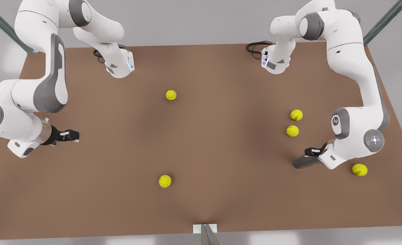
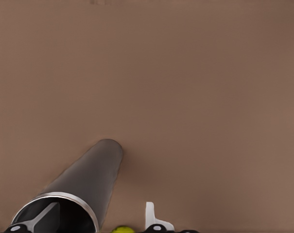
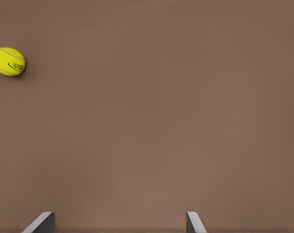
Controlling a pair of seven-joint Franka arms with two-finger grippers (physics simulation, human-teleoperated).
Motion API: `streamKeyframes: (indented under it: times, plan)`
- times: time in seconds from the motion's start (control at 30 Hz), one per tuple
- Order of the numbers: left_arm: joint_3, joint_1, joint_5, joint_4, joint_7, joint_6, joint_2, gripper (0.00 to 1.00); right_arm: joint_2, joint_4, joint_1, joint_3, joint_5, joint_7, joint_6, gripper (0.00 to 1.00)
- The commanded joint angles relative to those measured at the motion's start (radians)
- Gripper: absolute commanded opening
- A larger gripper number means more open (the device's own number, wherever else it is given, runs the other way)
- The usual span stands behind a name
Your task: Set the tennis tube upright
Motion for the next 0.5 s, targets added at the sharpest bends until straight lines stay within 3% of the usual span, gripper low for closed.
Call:
streamKeyframes:
  times: [0.0, 0.47]
  plan:
    - [-0.001, 0.0, 0.024, 0.001, -0.102, -0.001, -0.002, 1.0, -0.001, 0.0, 0.001, 0.0, 0.001, 0.001, 0.001, 1.0]
    - [-0.002, 0.0, 0.037, 0.008, -0.109, -0.045, -0.039, 1.0, 0.0, 0.0, 0.002, 0.0, 0.001, 0.001, 0.001, 1.0]
